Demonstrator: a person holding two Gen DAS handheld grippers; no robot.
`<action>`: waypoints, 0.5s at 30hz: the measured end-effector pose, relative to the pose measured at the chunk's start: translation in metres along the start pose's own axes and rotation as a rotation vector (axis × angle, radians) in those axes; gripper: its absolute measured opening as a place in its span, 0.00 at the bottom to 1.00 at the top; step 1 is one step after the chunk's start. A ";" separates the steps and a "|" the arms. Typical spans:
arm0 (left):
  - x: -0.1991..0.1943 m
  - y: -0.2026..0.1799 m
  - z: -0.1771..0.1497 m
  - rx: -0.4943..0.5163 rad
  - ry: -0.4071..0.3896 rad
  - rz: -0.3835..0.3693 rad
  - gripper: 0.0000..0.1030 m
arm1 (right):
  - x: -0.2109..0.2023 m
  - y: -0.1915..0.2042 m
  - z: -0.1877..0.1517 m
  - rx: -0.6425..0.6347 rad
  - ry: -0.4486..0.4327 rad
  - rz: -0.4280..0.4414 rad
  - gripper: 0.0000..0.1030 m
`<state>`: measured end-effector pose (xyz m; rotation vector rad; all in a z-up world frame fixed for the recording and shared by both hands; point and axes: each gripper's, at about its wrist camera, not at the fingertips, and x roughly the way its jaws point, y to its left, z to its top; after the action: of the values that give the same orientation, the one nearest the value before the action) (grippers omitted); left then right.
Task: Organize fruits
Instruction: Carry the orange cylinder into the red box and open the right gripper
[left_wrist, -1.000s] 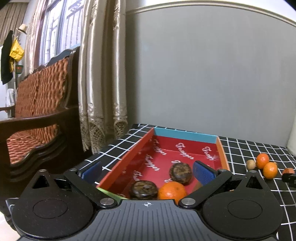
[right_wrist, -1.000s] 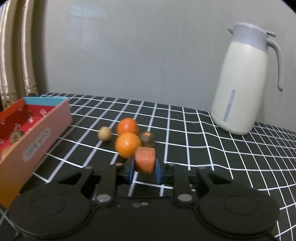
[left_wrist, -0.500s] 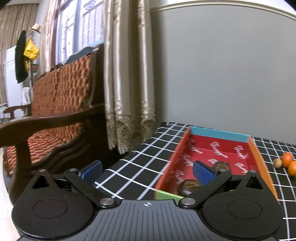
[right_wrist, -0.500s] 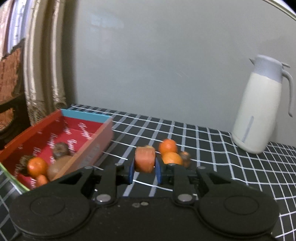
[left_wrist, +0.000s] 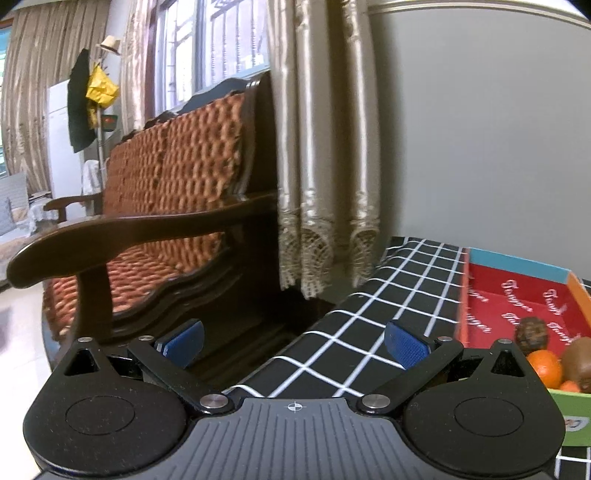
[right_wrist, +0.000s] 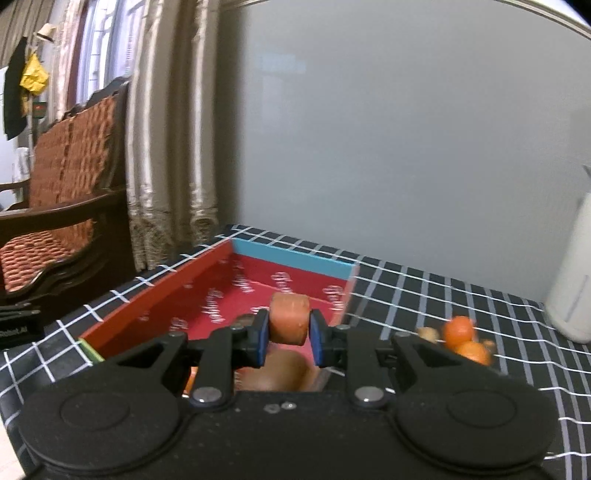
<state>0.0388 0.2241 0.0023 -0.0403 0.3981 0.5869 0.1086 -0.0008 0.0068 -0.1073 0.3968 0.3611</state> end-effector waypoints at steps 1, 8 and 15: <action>0.001 0.003 0.000 -0.002 0.002 0.003 1.00 | 0.002 0.005 0.000 -0.003 0.000 0.008 0.20; 0.005 0.012 -0.002 0.007 0.010 0.001 1.00 | 0.007 0.024 -0.001 -0.040 -0.046 0.011 0.51; -0.002 -0.006 0.002 0.007 0.016 -0.065 1.00 | -0.019 -0.025 -0.003 0.033 -0.113 -0.119 0.77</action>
<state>0.0409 0.2185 0.0041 -0.0514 0.4130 0.5212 0.1007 -0.0310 0.0124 -0.0780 0.2833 0.2423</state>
